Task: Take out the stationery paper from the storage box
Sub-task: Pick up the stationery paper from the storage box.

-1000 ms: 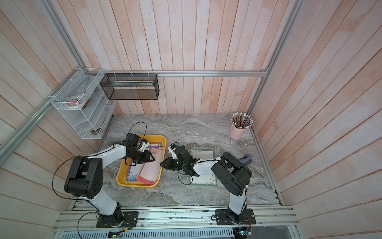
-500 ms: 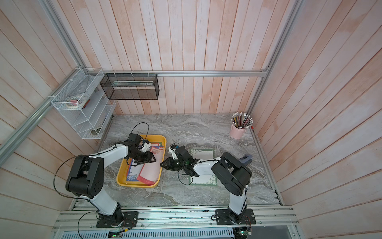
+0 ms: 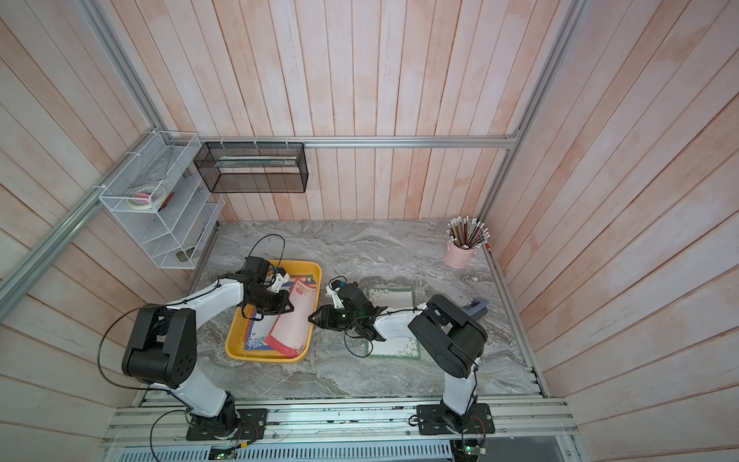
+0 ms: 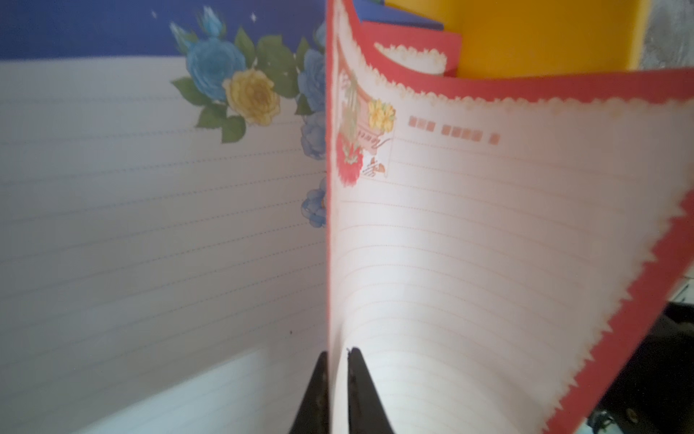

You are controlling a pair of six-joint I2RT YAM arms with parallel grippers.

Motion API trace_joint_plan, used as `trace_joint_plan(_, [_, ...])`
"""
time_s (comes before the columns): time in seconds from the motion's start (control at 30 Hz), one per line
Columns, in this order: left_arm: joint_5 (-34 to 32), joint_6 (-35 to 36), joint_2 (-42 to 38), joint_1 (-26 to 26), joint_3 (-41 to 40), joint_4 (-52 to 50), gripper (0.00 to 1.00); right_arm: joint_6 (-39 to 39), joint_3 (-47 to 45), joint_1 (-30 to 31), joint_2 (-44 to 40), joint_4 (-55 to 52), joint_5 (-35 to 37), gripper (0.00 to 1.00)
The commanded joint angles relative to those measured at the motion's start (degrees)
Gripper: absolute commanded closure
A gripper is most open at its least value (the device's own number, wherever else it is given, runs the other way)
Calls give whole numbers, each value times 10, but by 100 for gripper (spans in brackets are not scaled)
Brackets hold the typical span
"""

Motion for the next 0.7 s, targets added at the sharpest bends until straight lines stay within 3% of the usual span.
trace_joint_plan(0.0, [-36,13,-56,2,-10,11,94,-29,27,3,-8,-44,24,47])
trace_joint_plan(0.07, [-54,13,-94,1,-21,22,100,-32,26,3,-28,-53,52,42])
trace_joint_plan(0.37, [-94,-8,-265,1,2,93,100,-117,51,3,-143,-174,196,24])
trace_joint_plan(0.53, [-51,-34,-378,1,-29,181,100,-164,30,3,-231,-197,265,22])
trace_joint_plan(0.67, [-11,-37,-458,1,-49,236,100,-214,-48,3,-342,-135,323,23])
